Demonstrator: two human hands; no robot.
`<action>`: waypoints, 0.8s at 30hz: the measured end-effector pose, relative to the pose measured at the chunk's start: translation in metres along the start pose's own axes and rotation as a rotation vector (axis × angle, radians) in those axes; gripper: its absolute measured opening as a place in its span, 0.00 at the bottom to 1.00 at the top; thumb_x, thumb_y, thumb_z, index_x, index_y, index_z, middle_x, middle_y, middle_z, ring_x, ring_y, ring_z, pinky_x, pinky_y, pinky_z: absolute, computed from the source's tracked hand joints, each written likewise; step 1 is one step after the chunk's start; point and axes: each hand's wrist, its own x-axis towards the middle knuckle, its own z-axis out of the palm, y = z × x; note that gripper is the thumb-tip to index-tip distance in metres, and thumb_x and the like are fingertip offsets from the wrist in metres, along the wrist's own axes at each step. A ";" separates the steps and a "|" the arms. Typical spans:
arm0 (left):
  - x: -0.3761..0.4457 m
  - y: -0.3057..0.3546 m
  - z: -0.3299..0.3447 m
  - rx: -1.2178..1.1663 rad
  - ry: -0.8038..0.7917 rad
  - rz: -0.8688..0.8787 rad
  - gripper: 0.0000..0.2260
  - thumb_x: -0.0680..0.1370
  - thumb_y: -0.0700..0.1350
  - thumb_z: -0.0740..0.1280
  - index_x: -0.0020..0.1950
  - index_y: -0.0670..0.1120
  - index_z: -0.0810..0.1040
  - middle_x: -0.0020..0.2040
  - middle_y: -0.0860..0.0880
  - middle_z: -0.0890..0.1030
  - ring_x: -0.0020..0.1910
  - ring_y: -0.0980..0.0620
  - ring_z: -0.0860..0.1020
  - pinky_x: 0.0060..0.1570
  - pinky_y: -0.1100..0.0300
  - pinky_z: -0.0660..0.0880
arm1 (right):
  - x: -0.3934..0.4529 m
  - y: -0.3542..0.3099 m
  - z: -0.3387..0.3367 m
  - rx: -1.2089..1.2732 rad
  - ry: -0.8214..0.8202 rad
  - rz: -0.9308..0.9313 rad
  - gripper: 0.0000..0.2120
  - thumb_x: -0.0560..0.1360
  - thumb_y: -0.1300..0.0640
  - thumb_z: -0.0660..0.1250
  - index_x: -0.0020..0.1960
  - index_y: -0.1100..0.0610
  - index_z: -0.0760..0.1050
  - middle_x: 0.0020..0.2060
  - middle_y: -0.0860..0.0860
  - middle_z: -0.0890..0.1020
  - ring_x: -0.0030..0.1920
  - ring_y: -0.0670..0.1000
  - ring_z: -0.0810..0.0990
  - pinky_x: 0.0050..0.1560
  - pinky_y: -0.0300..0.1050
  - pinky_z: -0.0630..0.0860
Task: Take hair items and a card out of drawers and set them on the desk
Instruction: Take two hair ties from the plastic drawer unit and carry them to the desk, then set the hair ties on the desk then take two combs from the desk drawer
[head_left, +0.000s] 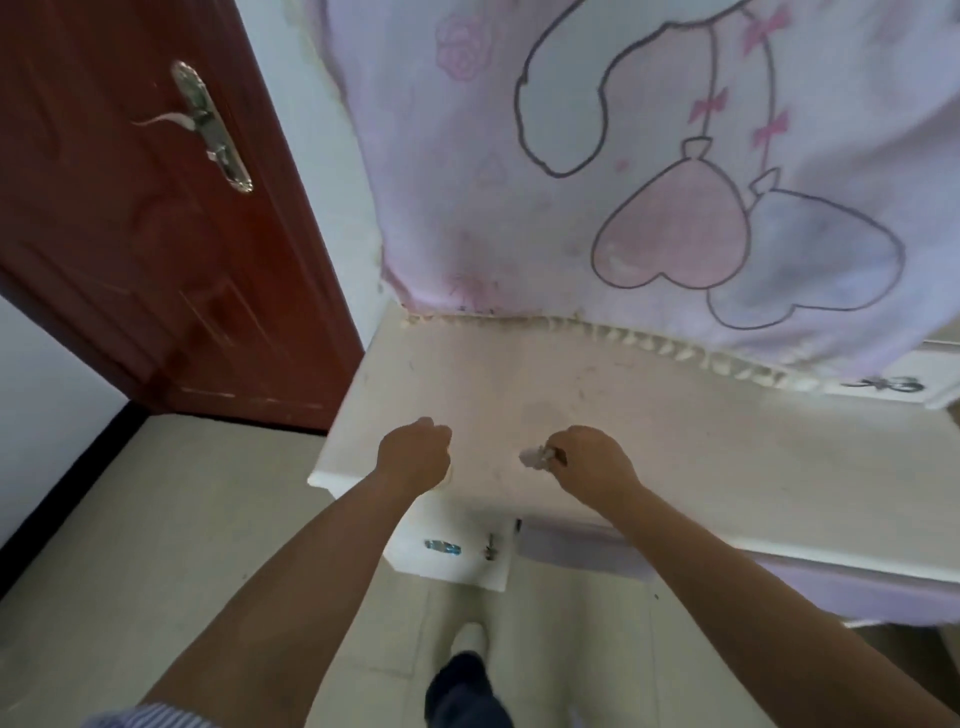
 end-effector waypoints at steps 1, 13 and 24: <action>0.019 -0.015 -0.002 0.012 -0.017 0.007 0.11 0.79 0.38 0.57 0.58 0.42 0.75 0.57 0.42 0.77 0.54 0.42 0.78 0.53 0.54 0.76 | 0.024 -0.009 0.005 -0.007 -0.054 0.016 0.10 0.77 0.60 0.59 0.51 0.61 0.78 0.51 0.60 0.81 0.53 0.57 0.78 0.50 0.46 0.74; 0.124 -0.096 0.053 0.085 -0.120 0.088 0.13 0.76 0.37 0.63 0.60 0.39 0.74 0.58 0.39 0.77 0.57 0.44 0.75 0.50 0.55 0.75 | 0.161 -0.071 0.089 -0.149 -0.029 -0.003 0.11 0.68 0.69 0.63 0.49 0.64 0.78 0.49 0.62 0.82 0.51 0.62 0.79 0.47 0.52 0.76; 0.085 -0.080 0.065 -0.206 0.057 -0.125 0.18 0.61 0.30 0.73 0.49 0.29 0.76 0.50 0.28 0.78 0.46 0.31 0.78 0.42 0.44 0.78 | 0.100 -0.018 0.086 0.049 -0.029 0.056 0.20 0.71 0.66 0.68 0.61 0.67 0.73 0.61 0.66 0.76 0.60 0.66 0.74 0.57 0.59 0.74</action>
